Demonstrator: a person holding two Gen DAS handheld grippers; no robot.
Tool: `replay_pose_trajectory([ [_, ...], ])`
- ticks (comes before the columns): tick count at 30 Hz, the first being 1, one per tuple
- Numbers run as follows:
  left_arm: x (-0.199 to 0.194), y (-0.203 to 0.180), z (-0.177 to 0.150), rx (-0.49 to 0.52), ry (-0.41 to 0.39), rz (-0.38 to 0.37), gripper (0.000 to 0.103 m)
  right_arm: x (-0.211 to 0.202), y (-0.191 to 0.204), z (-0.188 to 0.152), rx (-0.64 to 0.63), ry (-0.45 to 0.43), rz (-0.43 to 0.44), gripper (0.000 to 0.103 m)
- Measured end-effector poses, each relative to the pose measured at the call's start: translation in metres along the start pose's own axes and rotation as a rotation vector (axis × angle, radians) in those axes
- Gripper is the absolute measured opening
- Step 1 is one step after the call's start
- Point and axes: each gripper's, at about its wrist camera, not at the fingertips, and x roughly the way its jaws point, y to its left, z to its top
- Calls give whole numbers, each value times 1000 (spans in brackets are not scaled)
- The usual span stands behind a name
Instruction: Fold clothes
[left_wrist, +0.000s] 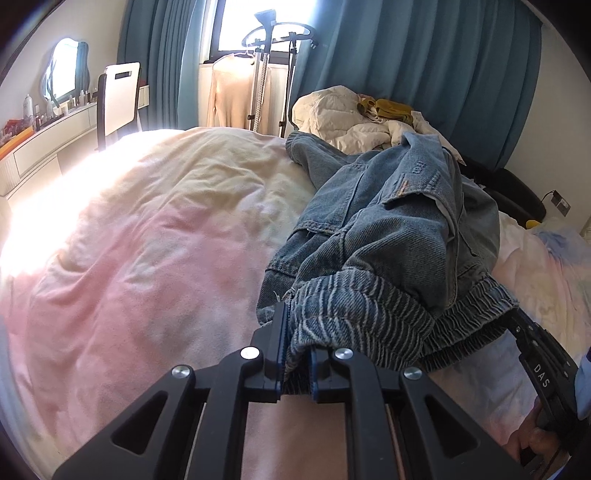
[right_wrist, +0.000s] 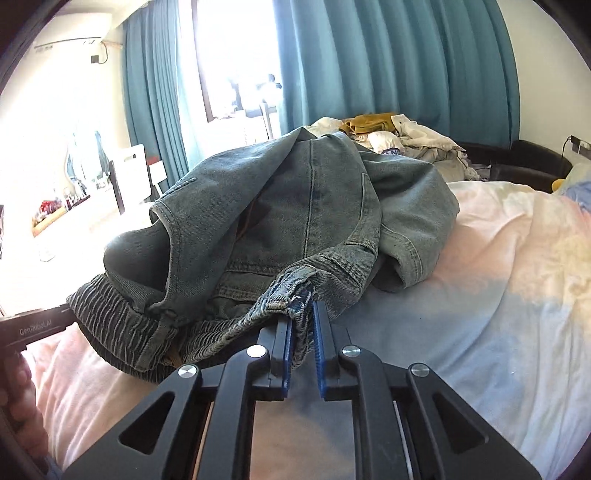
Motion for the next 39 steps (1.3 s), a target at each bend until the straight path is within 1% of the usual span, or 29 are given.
replay_pose_trajectory([
  [3, -4, -1, 0, 1, 8, -14, 11, -12, 4, 5, 12, -36, 14, 9],
  [8, -5, -6, -4, 20, 28, -20, 11, -39, 8, 5, 17, -76, 12, 9],
  [10, -5, -6, -5, 14, 39, -37, 11, -45, 8, 6, 21, -89, 8, 9],
  [13, -8, -4, -5, 0, 35, -98, 11, -58, 7, 10, 32, -120, 3, 8],
  [17, -11, -5, -4, -13, 25, -163, 11, -78, 1, 19, 65, -178, -2, 8],
  [20, -14, -6, -4, -22, 18, -211, 11, -90, -14, 26, 111, -211, -13, 7],
  [23, -13, -16, -7, 15, 27, -245, 11, -99, -34, 34, 166, -239, -30, 6],
  [27, -7, -33, -15, 94, 54, -224, 11, -105, -57, 43, 225, -261, -52, 6],
  [32, 4, -51, -27, 170, 95, -191, 11, -95, -72, 40, 255, -222, -79, 6],
  [34, 8, -52, -29, 171, 104, -164, 11, -91, -74, 39, 257, -213, -86, 6],
  [38, 3, -47, -27, 148, 108, -166, 11, -91, -74, 38, 258, -209, -91, 6],
  [39, -2, -47, -26, 143, 98, -167, 12, -91, -74, 38, 257, -208, -93, 6],
])
